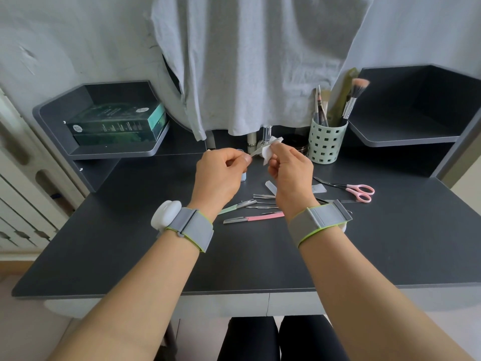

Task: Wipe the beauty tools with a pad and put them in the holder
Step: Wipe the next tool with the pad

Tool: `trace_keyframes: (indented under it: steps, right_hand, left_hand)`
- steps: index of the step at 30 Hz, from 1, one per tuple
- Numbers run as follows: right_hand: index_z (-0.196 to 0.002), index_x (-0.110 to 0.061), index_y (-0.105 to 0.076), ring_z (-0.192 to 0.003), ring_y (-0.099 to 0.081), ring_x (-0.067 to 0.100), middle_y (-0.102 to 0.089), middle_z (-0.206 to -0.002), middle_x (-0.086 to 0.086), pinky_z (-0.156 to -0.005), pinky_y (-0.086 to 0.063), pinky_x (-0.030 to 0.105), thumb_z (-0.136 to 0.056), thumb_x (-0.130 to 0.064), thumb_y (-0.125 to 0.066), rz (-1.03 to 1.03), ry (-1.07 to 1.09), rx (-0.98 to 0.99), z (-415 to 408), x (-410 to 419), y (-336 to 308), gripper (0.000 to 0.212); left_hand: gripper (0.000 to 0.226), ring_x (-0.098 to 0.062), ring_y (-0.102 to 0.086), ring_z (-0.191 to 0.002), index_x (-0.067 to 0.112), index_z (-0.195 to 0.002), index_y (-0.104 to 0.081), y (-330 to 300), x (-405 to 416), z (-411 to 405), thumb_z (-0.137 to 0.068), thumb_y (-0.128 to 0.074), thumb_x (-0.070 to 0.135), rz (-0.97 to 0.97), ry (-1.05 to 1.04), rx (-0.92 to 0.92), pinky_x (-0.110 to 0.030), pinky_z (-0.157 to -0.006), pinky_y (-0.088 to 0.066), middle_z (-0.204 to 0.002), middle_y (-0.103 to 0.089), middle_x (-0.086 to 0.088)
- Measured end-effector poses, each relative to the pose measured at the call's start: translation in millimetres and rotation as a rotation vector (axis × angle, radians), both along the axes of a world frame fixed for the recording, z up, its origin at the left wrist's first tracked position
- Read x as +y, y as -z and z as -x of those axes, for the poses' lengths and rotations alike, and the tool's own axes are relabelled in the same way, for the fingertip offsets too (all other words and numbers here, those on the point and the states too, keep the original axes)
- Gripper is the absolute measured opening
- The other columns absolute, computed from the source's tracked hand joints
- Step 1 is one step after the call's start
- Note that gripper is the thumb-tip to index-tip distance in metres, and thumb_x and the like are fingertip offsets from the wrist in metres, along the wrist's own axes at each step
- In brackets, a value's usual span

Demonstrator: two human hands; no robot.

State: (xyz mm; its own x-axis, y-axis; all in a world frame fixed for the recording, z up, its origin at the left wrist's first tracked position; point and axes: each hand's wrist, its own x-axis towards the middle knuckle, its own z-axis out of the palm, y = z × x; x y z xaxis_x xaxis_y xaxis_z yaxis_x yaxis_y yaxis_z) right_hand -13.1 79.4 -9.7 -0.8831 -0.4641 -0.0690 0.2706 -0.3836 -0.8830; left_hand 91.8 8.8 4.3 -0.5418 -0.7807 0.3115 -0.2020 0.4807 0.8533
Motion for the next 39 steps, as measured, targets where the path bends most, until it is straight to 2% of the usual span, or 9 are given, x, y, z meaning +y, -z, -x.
trace_keyframes:
  steps: [5, 13, 18, 23, 28, 34, 39]
  right_hand:
    - [-0.067, -0.016, -0.063, -0.053, -0.036, 0.009, -0.044, -0.059, -0.004, -0.055, -0.032, 0.023, -0.093, -0.013, -0.064, -0.004, 0.038, 0.034, 0, 2, 0, 0.026]
    - [-0.07, -0.015, -0.067, -0.056, -0.039, 0.009, -0.05, -0.061, -0.005, -0.05, -0.036, 0.019, -0.092, -0.012, -0.064, -0.032, 0.154, 0.094, 2, 0, 2, 0.023]
    - [-0.068, -0.018, -0.068, -0.063, -0.043, 0.01, -0.053, -0.055, -0.012, -0.066, -0.039, 0.027, -0.092, -0.012, -0.064, -0.002, 0.189, 0.077, 6, 0, 4, 0.025]
    - [-0.068, -0.017, -0.067, -0.059, -0.034, 0.011, -0.043, -0.059, -0.006, -0.058, -0.034, 0.024, -0.093, -0.013, -0.064, 0.001, 0.183, 0.082, 6, 1, 6, 0.025]
    - [-0.071, -0.016, -0.067, -0.058, -0.036, 0.008, -0.045, -0.062, -0.003, -0.055, -0.035, 0.022, -0.093, -0.015, -0.064, -0.029, 0.162, 0.093, 3, -3, 9, 0.023]
    - [-0.069, -0.019, -0.069, -0.063, -0.039, 0.009, -0.048, -0.066, -0.001, -0.062, -0.038, 0.026, -0.093, -0.017, -0.065, -0.041, 0.132, 0.109, -2, -10, 8, 0.024]
    - [-0.068, -0.019, -0.067, -0.063, -0.04, 0.011, -0.049, -0.066, 0.0, -0.062, -0.039, 0.027, -0.092, -0.018, -0.066, -0.062, 0.125, 0.126, -1, -16, 6, 0.025]
  left_hand:
    - [0.014, -0.008, -0.063, -0.068, 0.022, -0.087, -0.078, -1, 0, -1, -0.092, -0.066, 0.027, 0.001, 0.01, 0.002, -0.041, -0.077, -0.06, -0.069, -0.069, 0.011]
    - [0.014, -0.007, -0.063, -0.07, 0.022, -0.087, -0.077, -4, 1, -2, -0.093, -0.065, 0.026, 0.023, 0.019, -0.007, -0.042, -0.078, -0.06, -0.071, -0.069, 0.013]
    - [0.015, -0.008, -0.064, -0.072, 0.022, -0.088, -0.078, -4, -3, -4, -0.092, -0.065, 0.027, 0.035, -0.004, -0.012, -0.041, -0.077, -0.06, -0.074, -0.07, 0.012]
    - [0.015, -0.009, -0.064, -0.074, 0.021, -0.09, -0.079, -2, -9, -6, -0.092, -0.065, 0.027, 0.039, -0.021, -0.011, -0.042, -0.076, -0.061, -0.076, -0.07, 0.012]
    - [0.015, -0.009, -0.066, -0.08, 0.021, -0.097, -0.077, -3, -16, -8, -0.096, -0.062, 0.022, 0.074, -0.038, -0.024, -0.039, -0.076, -0.061, -0.081, -0.07, 0.013]
    - [0.019, -0.015, -0.067, -0.085, 0.018, -0.106, -0.076, -3, -24, -7, -0.096, -0.06, 0.017, 0.102, -0.052, -0.032, -0.041, -0.077, -0.061, -0.091, -0.073, 0.002]
    - [0.017, -0.018, -0.07, -0.084, 0.022, -0.101, -0.077, -2, -34, -7, -0.094, -0.063, 0.017, 0.075, -0.063, -0.03, -0.042, -0.078, -0.061, -0.088, -0.075, 0.002]
